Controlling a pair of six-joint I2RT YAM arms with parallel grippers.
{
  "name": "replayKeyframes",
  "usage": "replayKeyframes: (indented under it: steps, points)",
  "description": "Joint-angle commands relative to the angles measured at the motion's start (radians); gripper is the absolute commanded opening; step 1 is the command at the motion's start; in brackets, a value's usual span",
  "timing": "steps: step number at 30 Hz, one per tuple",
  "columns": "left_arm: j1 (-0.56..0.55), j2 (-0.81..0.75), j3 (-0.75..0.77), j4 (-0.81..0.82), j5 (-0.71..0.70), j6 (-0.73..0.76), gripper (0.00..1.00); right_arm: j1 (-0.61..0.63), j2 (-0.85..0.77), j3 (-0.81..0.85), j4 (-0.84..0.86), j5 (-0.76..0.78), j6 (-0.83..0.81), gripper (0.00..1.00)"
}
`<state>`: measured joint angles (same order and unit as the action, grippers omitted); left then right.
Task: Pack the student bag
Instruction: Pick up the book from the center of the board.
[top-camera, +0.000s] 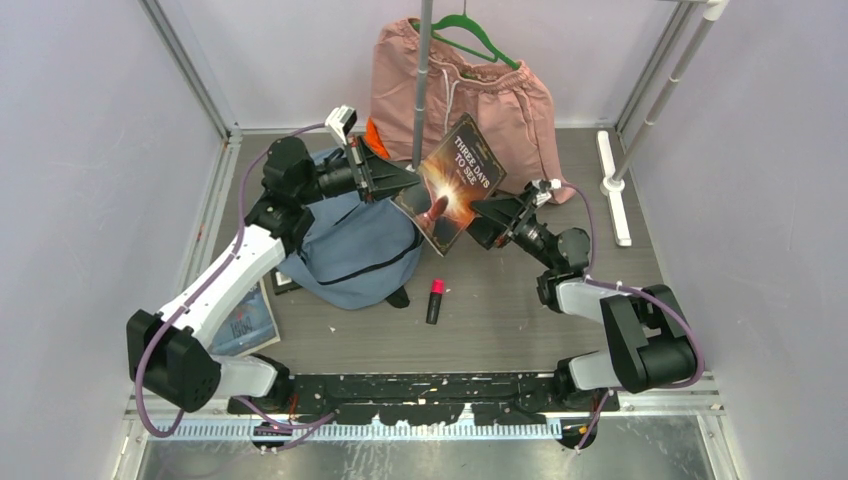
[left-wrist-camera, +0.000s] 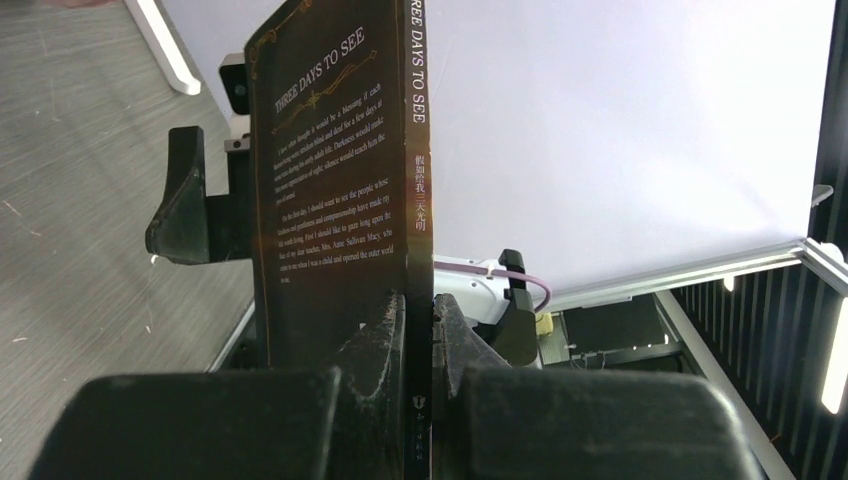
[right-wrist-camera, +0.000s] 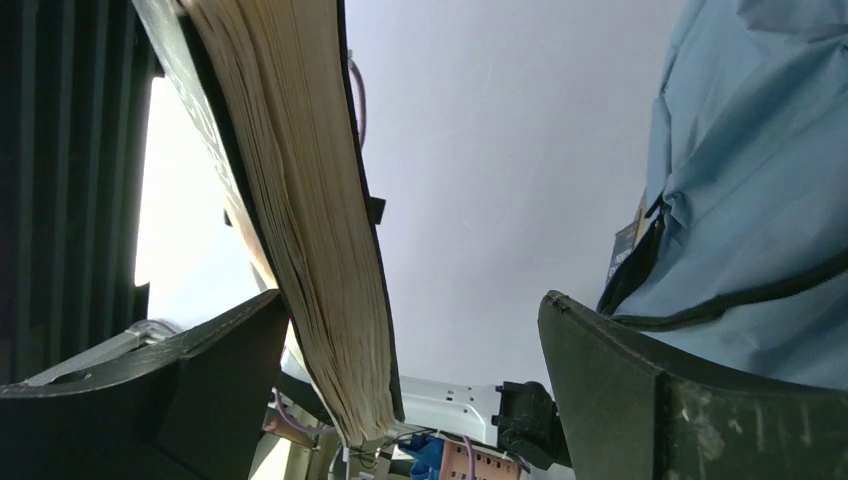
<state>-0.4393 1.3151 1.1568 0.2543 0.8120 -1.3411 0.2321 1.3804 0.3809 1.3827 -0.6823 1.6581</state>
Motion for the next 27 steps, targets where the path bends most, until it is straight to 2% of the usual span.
replayKeyframes:
  steps: [1,7,9,12,17,18,19,21,22,24,25,27]
  points:
    - [0.001,-0.061,-0.014,0.083,0.008,-0.018,0.00,0.010,-0.053,0.085,0.053,0.000,-0.014,1.00]
    - [0.001,-0.082,-0.058,0.063,-0.011,-0.011,0.00,0.020,-0.114,0.181,0.052,-0.010,0.025,1.00]
    - [0.001,-0.089,-0.067,0.043,-0.020,0.004,0.00,0.019,-0.126,0.197,0.052,-0.009,0.031,0.93]
    - [0.001,-0.094,-0.075,0.011,-0.031,0.030,0.00,0.021,-0.128,0.196,0.052,-0.010,0.039,0.68]
    - [-0.001,-0.103,-0.094,0.006,-0.049,0.045,0.00,0.022,-0.100,0.152,0.053,-0.007,0.049,0.05]
    - [-0.001,-0.106,-0.096,0.004,-0.049,0.051,0.01,0.022,-0.095,0.150,0.053,-0.009,0.050,0.01]
    - [-0.001,-0.110,-0.096,-0.004,-0.047,0.062,0.09,0.022,-0.090,0.152,0.053,-0.017,0.051,0.01]
    - [0.000,-0.120,-0.086,-0.048,-0.036,0.103,0.47,0.021,-0.084,0.159,0.053,-0.047,0.046,0.01]
    - [0.000,-0.128,-0.071,-0.103,-0.028,0.144,0.61,0.021,-0.081,0.164,0.051,-0.072,0.046,0.01]
    - [0.005,-0.142,-0.014,-0.288,-0.013,0.277,0.83,0.019,-0.071,0.180,0.053,-0.151,0.049,0.01]
    - [0.007,-0.144,0.024,-0.447,-0.002,0.371,0.89,0.017,-0.069,0.190,0.053,-0.201,0.053,0.01]
    - [0.012,-0.129,0.113,-0.699,0.012,0.569,0.90,0.018,-0.075,0.206,0.052,-0.303,0.059,0.01]
